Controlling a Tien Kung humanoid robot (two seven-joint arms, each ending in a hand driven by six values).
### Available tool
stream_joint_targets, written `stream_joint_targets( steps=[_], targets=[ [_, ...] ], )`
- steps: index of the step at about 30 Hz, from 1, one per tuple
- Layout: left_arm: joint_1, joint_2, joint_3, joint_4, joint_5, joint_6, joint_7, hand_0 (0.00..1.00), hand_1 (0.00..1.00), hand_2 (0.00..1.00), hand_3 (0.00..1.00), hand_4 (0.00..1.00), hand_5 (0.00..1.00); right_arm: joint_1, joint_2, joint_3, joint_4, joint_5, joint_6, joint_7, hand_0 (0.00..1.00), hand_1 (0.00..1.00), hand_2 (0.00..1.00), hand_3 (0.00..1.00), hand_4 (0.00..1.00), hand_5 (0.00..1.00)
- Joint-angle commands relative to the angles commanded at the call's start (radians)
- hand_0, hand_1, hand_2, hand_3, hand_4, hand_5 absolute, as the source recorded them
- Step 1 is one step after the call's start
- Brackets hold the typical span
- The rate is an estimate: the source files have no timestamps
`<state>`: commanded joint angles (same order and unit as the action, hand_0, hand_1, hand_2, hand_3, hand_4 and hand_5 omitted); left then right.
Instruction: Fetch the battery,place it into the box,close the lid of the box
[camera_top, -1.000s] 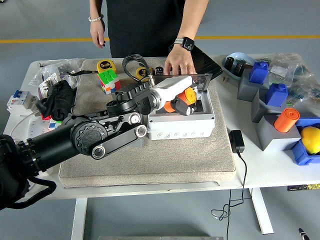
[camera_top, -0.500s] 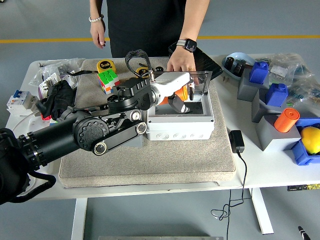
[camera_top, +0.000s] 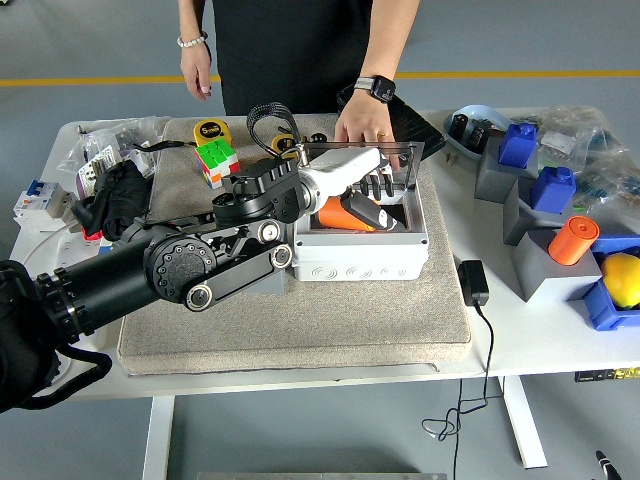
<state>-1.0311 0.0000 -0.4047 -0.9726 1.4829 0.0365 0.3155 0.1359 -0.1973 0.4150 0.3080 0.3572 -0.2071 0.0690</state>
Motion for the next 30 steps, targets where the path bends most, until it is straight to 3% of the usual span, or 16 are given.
stream_joint_targets(
  steps=[9, 13, 14, 17, 18, 19, 23, 24, 29, 30],
  targets=[
    [0.027, 0.000, -0.105, -0.112, -0.006, 0.010, -0.016, 0.369, 0.553, 0.521, 0.548, 0.998, 0.423, -0.002, 0.001, 0.006, 0.000, 0.000, 0.001, 0.000, 0.726, 0.662, 0.647, 0.581, 0.982, 0.588],
    [0.037, 0.000, -0.160, -0.151, -0.030, 0.084, -0.094, 0.380, 0.546, 0.516, 0.557, 0.998, 0.430, -0.002, 0.003, 0.006, 0.000, -0.002, 0.002, 0.000, 0.726, 0.662, 0.647, 0.581, 0.983, 0.588],
    [0.039, 0.000, -0.178, -0.152, -0.040, 0.114, -0.129, 0.380, 0.546, 0.516, 0.557, 0.998, 0.430, -0.001, 0.003, 0.007, 0.000, -0.002, 0.002, 0.000, 0.726, 0.662, 0.647, 0.581, 0.983, 0.588],
    [0.040, 0.000, -0.208, -0.139, -0.046, 0.146, -0.174, 0.380, 0.546, 0.516, 0.557, 0.998, 0.430, -0.001, 0.004, 0.008, 0.001, -0.002, 0.001, 0.001, 0.726, 0.662, 0.647, 0.581, 0.983, 0.588],
    [0.039, 0.001, -0.216, -0.127, -0.045, 0.152, -0.185, 0.795, 0.802, 0.750, 0.757, 0.998, 0.436, -0.001, 0.004, 0.008, 0.001, -0.002, 0.001, 0.001, 0.726, 0.661, 0.647, 0.581, 0.982, 0.588],
    [0.037, 0.001, -0.222, -0.117, -0.042, 0.154, -0.192, 0.795, 0.802, 0.750, 0.757, 0.998, 0.436, -0.001, 0.004, 0.007, 0.001, -0.002, 0.001, 0.001, 0.726, 0.661, 0.647, 0.581, 0.982, 0.588],
    [0.028, 0.003, -0.231, -0.067, -0.017, 0.123, -0.163, 0.795, 0.802, 0.750, 0.757, 0.998, 0.436, 0.000, 0.003, 0.006, 0.001, 0.000, 0.000, 0.001, 0.726, 0.661, 0.647, 0.581, 0.982, 0.588],
    [0.027, 0.004, -0.229, -0.059, -0.017, 0.116, -0.158, 0.857, 0.855, 0.813, 0.793, 0.998, 0.465, 0.000, 0.003, 0.006, 0.001, -0.001, 0.000, 0.001, 0.726, 0.661, 0.647, 0.581, 0.982, 0.588],
    [0.024, 0.003, -0.216, -0.003, 0.012, 0.058, -0.103, 0.857, 0.855, 0.813, 0.793, 0.998, 0.465, 0.000, 0.004, 0.002, 0.001, 0.002, 0.000, 0.001, 0.726, 0.661, 0.647, 0.581, 0.982, 0.588],
    [0.024, 0.003, -0.214, 0.002, 0.014, 0.051, -0.095, 0.820, 0.819, 0.778, 0.760, 0.998, 0.489, 0.000, 0.004, 0.003, 0.001, 0.001, -0.001, 0.001, 0.725, 0.662, 0.648, 0.581, 0.982, 0.588]
  ],
)
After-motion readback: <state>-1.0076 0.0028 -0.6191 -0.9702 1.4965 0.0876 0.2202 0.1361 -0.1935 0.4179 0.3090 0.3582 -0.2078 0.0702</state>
